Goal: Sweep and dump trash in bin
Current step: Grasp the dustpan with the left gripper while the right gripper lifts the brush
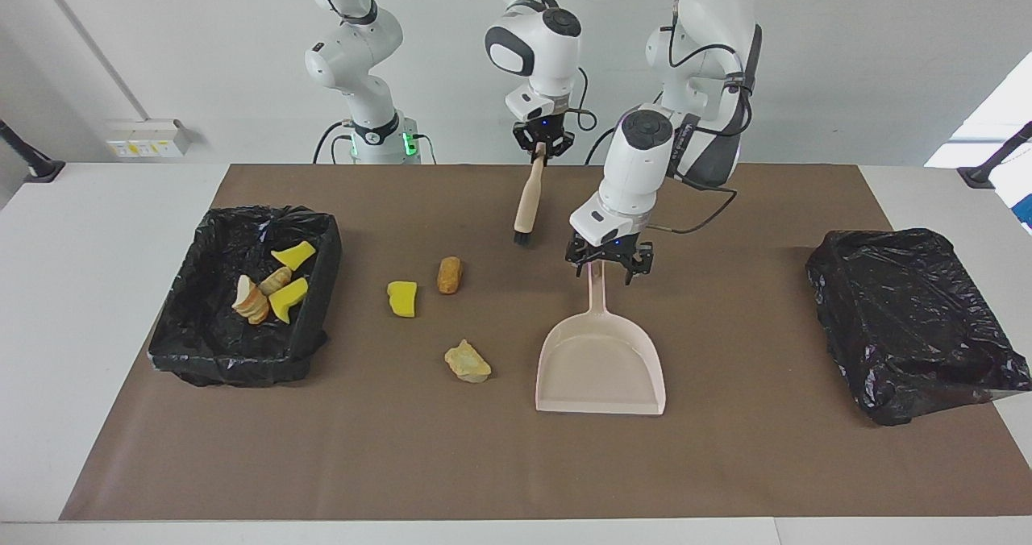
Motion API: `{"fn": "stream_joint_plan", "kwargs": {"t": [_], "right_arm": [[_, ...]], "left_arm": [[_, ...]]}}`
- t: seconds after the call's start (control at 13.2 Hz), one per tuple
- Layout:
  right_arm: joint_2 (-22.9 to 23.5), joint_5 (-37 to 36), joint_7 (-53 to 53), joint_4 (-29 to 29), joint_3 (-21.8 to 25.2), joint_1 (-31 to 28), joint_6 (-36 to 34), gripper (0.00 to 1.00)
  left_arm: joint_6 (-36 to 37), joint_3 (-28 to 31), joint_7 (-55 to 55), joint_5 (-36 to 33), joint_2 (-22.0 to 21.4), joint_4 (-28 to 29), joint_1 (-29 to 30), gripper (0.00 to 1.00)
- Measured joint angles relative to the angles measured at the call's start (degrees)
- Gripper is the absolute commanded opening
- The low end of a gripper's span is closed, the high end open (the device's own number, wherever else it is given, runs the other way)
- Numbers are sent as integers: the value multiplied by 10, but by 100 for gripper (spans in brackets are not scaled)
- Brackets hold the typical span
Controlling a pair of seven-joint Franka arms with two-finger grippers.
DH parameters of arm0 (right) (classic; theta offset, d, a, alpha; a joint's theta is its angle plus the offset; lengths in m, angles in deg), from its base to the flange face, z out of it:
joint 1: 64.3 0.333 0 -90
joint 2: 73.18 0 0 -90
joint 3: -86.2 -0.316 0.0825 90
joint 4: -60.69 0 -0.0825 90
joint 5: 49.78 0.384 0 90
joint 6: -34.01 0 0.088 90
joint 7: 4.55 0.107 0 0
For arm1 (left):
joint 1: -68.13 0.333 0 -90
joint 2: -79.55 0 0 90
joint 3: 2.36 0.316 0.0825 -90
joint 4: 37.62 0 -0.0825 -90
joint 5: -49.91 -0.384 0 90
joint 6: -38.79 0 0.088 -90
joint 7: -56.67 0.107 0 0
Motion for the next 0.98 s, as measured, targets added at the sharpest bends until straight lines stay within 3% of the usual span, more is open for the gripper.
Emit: {"fn": "stream_joint_plan", "kwargs": {"t": [0.23,0.38,0.53,0.68,0.76,0.91,0.98], "right_arm": [[-90,0,-121,40,3,-91,-61,0],[-114,0,-212,47,5,-163,-69,0],[-110,0,-322,51,7,-249,-67,0],[-97,-1,-421,57,9,-327,-44,0],[-90,-1,-468,62,9,-363,-26,0],[-83,0,-550,79,10,-419,12,0],[-82,1,-581,86,10,-440,19,0]], "left_arm": [[-11,0,-9,-2,9,0,0,96],[-20,0,-10,-2,15,0,0,93],[-41,0,-10,-2,27,0,0,72],[-51,0,-10,-4,36,0,0,29],[-52,0,-10,-9,38,0,0,14],[-52,0,-11,-41,38,-1,0,3],[-52,1,-11,-51,38,-3,0,2]]}}
